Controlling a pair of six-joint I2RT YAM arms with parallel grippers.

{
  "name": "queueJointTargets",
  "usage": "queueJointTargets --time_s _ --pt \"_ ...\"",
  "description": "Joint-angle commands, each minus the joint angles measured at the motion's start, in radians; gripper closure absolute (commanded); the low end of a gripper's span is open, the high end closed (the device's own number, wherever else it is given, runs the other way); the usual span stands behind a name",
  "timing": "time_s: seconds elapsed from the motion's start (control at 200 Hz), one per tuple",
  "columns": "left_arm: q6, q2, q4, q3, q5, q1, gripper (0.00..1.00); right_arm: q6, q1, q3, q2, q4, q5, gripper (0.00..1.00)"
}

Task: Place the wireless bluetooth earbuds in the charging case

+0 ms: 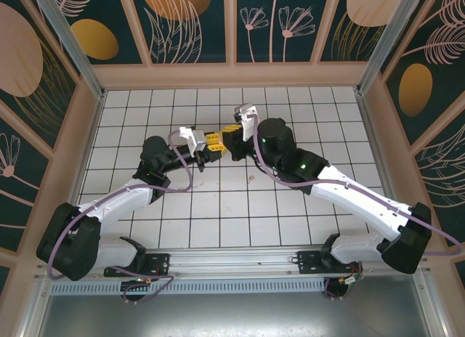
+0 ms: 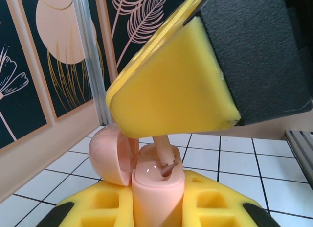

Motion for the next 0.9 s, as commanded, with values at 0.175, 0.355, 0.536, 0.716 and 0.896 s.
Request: queueJointTargets --time_s 0.175,0.355,0.536,0.716,0.896 --pt "-0.025 -0.046 0.135 0.04 0.026 -0.004 1.0 -0.046 0.018 -0.047 -0.007 -0.04 0.018 0.89" --pt "-0.029 -0.049 0.139 0.041 0.032 -0.005 1.0 -0.065 0.024 -0.056 -0.01 -0.037 0.02 0.9" --pt "-0.044 -0.058 0.156 0.04 0.032 -0.004 1.0 -0.1 0.031 -0.067 -0.008 -0.055 0.03 0.9" --pt "-0.056 -0.065 0.167 0.042 0.032 -0.004 1.0 -0.106 0.034 -0.081 -0.006 -0.061 0.035 0.9" --pt "-0.067 -0.069 0.177 0.042 0.025 -0.004 1.0 -0.115 0.037 -0.084 0.004 -0.076 0.023 0.91"
